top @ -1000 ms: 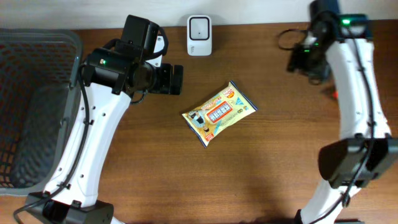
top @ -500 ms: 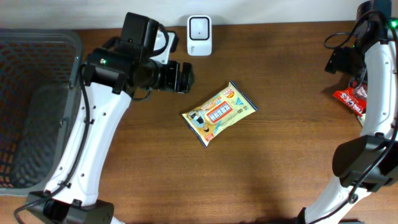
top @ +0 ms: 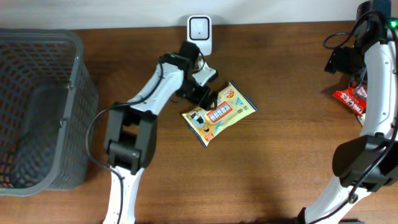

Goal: Scan the item barcode
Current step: 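Grasp the yellow wipes pack with the left gripper, then hold the yellow wipes pack in front of the white scanner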

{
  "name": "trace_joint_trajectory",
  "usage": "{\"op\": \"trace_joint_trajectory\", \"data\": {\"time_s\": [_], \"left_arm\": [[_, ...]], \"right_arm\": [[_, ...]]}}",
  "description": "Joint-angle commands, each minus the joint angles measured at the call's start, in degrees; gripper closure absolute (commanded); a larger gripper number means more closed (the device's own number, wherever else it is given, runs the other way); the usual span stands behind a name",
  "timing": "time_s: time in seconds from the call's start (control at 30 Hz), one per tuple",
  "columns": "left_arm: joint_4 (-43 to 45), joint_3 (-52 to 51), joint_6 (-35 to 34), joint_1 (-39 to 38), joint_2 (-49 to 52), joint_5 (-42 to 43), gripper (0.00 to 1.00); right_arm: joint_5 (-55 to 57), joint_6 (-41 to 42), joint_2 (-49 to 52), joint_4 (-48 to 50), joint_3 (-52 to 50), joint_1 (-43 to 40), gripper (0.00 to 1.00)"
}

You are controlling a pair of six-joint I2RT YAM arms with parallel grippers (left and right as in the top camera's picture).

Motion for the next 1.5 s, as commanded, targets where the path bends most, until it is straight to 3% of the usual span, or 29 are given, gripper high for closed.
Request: {"op": "trace_joint_trajectory", "data": {"time_s": [0.0, 0.1, 0.27, 0.3, 0.33, 0.4, 0.5, 0.6, 0.73, 0.87, 0.9, 0.97, 1.0, 1.07, 1.13, 1.23, 1.47], "left_arm": [[-1.66, -0.04, 1.33, -2.43, 1.99, 2.01, 0.01], [-3.50, -0.07, 1.33, -4.59, 2.01, 1.90, 0.05], [-6.88, -0.04, 0.76, -5.90, 2.01, 1.90, 0.96], [-7.10, 0.26, -3.91, -5.90, 1.99, 1.92, 1.00], [-7.67, 0.81, -6.62, -5.88, 1.99, 1.95, 1.00], [-14.03, 7.04, -19.15, -4.79, 1.99, 4.26, 1.00], [-23.74, 20.98, -28.68, -1.49, 1.99, 29.49, 1.00], [-24.22, 25.79, -48.04, 4.00, 1.99, 54.31, 1.00], [-27.71, 25.79, -61.75, 8.66, 1.99, 64.52, 1.00], [-27.61, 25.79, -62.60, 10.23, 1.99, 65.33, 1.00], [-27.04, 25.79, -62.55, 10.27, 1.99, 64.78, 1.00], [-15.13, 25.79, -61.66, 10.16, 1.99, 59.71, 1.00], [-7.82, 25.79, -55.74, 9.90, 1.99, 54.16, 1.00], [-5.03, 25.79, -44.09, 9.11, 1.99, 40.57, 1.00], [-4.72, 25.79, -32.83, 8.94, 1.99, 20.74, 1.00], [-1.31, 25.79, -24.72, 8.94, 1.99, 0.57, 1.00], [15.15, 25.77, -23.69, 6.47, 4.22, -2.01, 1.00]], "right_arm": [[1.11, 0.26, 0.09, -0.17, 0.07, -0.37, 0.02], [1.11, 0.26, 0.09, -0.17, 0.04, -0.37, 0.02], [1.11, 0.26, 0.09, -0.17, 0.07, -0.37, 0.01], [1.09, 0.26, 0.09, -0.17, 0.07, -0.37, 0.02], [1.11, 0.26, 0.09, -0.17, 0.07, -0.37, 0.02], [1.11, 0.26, 0.09, -0.17, 0.07, -0.37, 0.02], [1.11, 0.26, 0.09, -0.15, 0.07, -0.37, 0.02], [1.11, 0.26, 0.09, -0.17, 0.07, -0.37, 0.02], [1.11, 0.26, 0.09, -0.17, 0.07, -0.35, 0.01], [1.11, 0.26, 0.09, -0.17, 0.07, -0.37, 0.02], [1.11, 0.26, 0.09, -0.17, 0.07, -0.37, 0.01], [1.11, 0.26, 0.09, -0.15, 0.07, -0.37, 0.02], [1.11, 0.26, 0.09, -0.17, 0.07, -0.35, 0.01], [1.11, 0.26, 0.09, -0.17, 0.04, -0.37, 0.02], [1.11, 0.26, 0.09, -0.17, 0.07, -0.35, 0.02], [1.11, 0.26, 0.09, -0.17, 0.07, -0.37, 0.02], [1.11, 0.26, 0.09, -0.17, 0.07, -0.37, 0.01]]}}
